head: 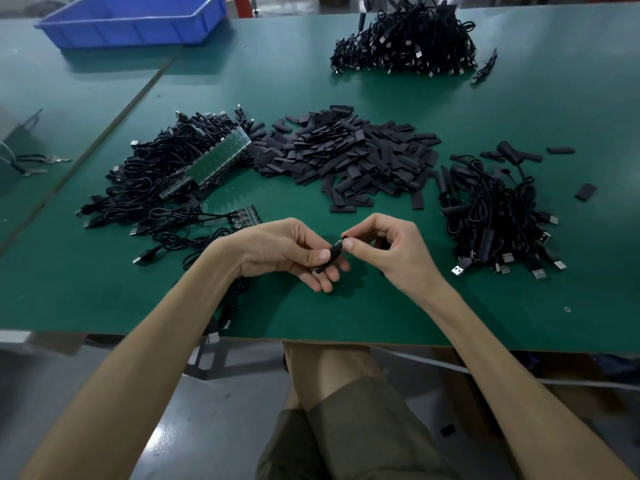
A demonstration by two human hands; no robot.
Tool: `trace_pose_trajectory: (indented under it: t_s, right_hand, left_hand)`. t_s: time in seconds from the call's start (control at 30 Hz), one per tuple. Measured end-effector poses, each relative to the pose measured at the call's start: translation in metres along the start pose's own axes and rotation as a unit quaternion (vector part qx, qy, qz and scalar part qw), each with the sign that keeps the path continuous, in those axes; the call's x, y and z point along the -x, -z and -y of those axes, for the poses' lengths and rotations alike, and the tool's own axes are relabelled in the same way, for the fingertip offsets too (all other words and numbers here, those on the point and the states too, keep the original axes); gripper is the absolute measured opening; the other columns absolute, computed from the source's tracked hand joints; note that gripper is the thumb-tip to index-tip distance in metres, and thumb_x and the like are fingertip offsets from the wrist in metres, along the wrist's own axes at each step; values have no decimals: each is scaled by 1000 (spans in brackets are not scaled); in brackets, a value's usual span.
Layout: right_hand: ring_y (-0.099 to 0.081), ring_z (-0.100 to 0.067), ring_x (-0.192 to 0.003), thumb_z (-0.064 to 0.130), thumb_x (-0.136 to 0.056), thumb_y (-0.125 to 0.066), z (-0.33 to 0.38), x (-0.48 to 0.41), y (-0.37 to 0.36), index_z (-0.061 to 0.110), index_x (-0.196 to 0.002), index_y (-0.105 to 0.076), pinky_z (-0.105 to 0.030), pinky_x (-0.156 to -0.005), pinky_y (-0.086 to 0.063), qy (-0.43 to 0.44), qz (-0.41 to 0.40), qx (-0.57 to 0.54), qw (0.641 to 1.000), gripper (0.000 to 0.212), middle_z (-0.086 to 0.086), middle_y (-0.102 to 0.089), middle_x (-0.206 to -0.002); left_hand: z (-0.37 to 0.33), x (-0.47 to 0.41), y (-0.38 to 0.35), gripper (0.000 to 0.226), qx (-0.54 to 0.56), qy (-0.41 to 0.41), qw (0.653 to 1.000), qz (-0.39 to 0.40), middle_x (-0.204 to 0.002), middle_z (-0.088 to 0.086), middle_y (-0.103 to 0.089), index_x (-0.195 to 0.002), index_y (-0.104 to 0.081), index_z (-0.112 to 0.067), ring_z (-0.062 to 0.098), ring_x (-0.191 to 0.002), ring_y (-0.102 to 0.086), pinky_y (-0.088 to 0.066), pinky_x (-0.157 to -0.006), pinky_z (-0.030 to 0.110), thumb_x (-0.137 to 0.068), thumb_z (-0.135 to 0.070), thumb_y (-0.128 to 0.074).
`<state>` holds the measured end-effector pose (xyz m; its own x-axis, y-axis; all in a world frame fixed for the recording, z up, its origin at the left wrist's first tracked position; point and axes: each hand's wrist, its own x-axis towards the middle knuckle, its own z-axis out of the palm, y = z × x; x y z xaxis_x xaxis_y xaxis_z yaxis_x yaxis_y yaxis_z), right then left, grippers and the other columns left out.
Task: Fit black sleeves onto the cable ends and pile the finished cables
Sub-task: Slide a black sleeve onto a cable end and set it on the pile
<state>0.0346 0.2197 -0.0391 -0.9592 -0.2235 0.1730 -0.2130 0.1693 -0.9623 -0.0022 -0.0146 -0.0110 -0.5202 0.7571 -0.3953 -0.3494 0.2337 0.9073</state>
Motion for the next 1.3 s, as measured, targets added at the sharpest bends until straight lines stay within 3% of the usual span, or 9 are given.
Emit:
trace_pose_trajectory:
  t_s: [0.27, 0.33, 0.43, 0.5, 0.63, 0.7, 0.97, 1.17, 1.3]
  right_hand:
    - [-63, -5, -72, 12, -89, -81, -2, 0, -1, 18, -89, -76, -21, -70, -48, 0, 10, -4, 1000, 7, 8, -74, -78]
    - [-63, -6, -73, 12, -89, -81, 0, 1, 0, 18, -89, -76, -26, -69, -49, -1, 14, -2, 1000, 8, 5, -75, -80]
    - [-67, -21, -79, 11, -88, -81, 1, 1, 1, 18, -89, -77, -46, -73, -52, -2, 20, 0, 1000, 9, -3, -76, -87]
    - [-67, -23, -79, 9, -88, -81, 3, 1, 2, 17, -89, -77, -47, -74, -52, -3, 24, -4, 1000, 10, -6, -76, -88]
    - [-59, 1, -68, 8, -88, -80, 0, 1, 3, 16, -89, -76, -21, -64, -46, -3, 35, -8, 999, 9, 0, -75, -84]
    - [-56, 2, -61, 8, -89, -80, -2, 1, 2, 15, -89, -76, -13, -60, -41, 0, 34, -9, 999, 8, 7, -73, -78]
    - [-61, 0, -68, 9, -89, -80, -4, 0, 0, 10, -90, -76, -14, -65, -46, 0, 29, -9, 1000, 5, 10, -73, -75]
    - [-65, -7, -75, 12, -89, -80, -3, 0, -1, 12, -90, -76, -20, -71, -50, -6, 20, 5, 1000, 5, -2, -76, -84]
    - [-64, -3, -72, 10, -89, -80, -2, 0, -2, 11, -89, -75, -17, -70, -48, -7, 20, 9, 1000, 5, 6, -74, -79]
  left_hand:
    - [2, 1, -3, 28, -1, -15, 1000, -13, -105, 19, -75, -114, -74, -2, 29, -94, -74, -60, -80, 31, -93, -17, -65]
    - [3, 0, -4, 30, -12, -21, 1000, -2, -108, 21, -74, -117, -72, 0, 32, -96, -74, -60, -82, 32, -94, -17, -62]
    - [1, 1, -3, 34, -23, -21, 999, 19, -112, 24, -72, -122, -68, 3, 35, -99, -73, -59, -85, 34, -97, -18, -59]
    - [0, 1, -2, 33, -30, -16, 999, 25, -113, 24, -72, -123, -67, 4, 36, -100, -73, -59, -85, 34, -99, -16, -56]
    - [0, -1, -4, 28, -35, -5, 999, 8, -108, 23, -73, -117, -71, 0, 35, -98, -74, -60, -82, 32, -97, -15, -58]
    - [1, -1, -6, 26, -28, -5, 1000, -1, -106, 22, -74, -112, -74, -2, 33, -97, -74, -61, -80, 31, -94, -16, -62]
    - [3, 1, -10, 25, -21, -19, 999, -25, -106, 24, -74, -113, -73, 1, 37, -98, -74, -61, -81, 33, -96, -14, -63]
    - [6, 2, -14, 20, -37, -40, 997, -50, -104, 25, -74, -112, -72, 4, 36, -95, -74, -62, -79, 33, -99, -7, -60]
    - [7, 2, -18, 18, -40, -51, 996, -67, -102, 24, -75, -110, -72, 3, 35, -93, -75, -62, -77, 31, -99, -7, -62]
